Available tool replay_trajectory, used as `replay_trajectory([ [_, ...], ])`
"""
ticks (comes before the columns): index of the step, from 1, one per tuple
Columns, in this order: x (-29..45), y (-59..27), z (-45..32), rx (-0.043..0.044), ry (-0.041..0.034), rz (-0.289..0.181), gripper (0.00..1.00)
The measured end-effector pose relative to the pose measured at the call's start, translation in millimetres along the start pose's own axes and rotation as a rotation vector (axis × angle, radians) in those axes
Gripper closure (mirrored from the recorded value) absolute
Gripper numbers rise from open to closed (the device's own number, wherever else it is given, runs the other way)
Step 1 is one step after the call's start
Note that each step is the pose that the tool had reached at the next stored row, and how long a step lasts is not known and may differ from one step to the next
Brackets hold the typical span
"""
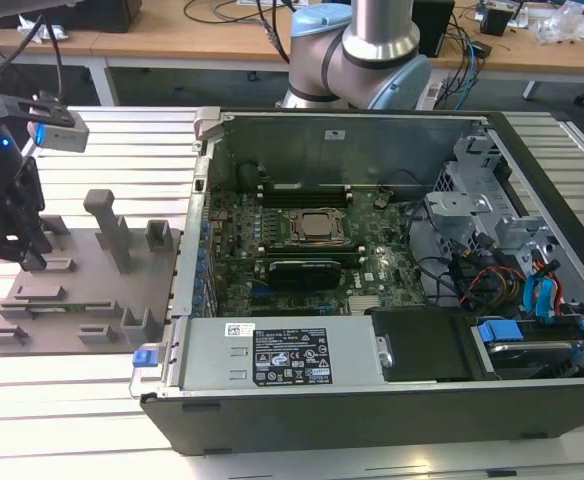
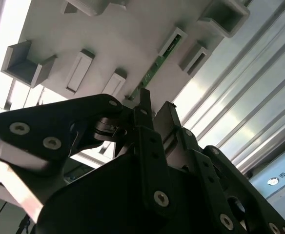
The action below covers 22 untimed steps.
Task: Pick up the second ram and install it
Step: 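Pick up the second ram and move it above second insertion slot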
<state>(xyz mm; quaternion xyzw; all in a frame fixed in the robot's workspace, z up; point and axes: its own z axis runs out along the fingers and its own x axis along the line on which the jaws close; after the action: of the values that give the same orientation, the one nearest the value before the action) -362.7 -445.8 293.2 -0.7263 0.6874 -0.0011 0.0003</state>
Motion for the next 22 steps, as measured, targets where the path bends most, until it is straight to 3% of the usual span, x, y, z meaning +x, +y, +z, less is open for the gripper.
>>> replay_trajectory([
  [2, -0.1, 2.2, 4.9, -0.0002, 0.0012, 0.002, 0.70],
  [3, -0.2, 3.8, 8.1, -0.0003, 0.0053, 0.015, 0.70],
  [7, -0.3, 4.6, 16.1, -0.0008, 0.0078, 0.077, 0.70],
  [11, 2.7, 5.2, 22.4, -0.0011, 0.0197, 0.087, 0.70],
  [15, 4.0, 6.0, 38.7, -0.0017, 0.0201, 0.155, 0.70],
  [22, 3.7, 8.6, 59.5, -0.0017, 0.0201, 0.156, 0.70],
])
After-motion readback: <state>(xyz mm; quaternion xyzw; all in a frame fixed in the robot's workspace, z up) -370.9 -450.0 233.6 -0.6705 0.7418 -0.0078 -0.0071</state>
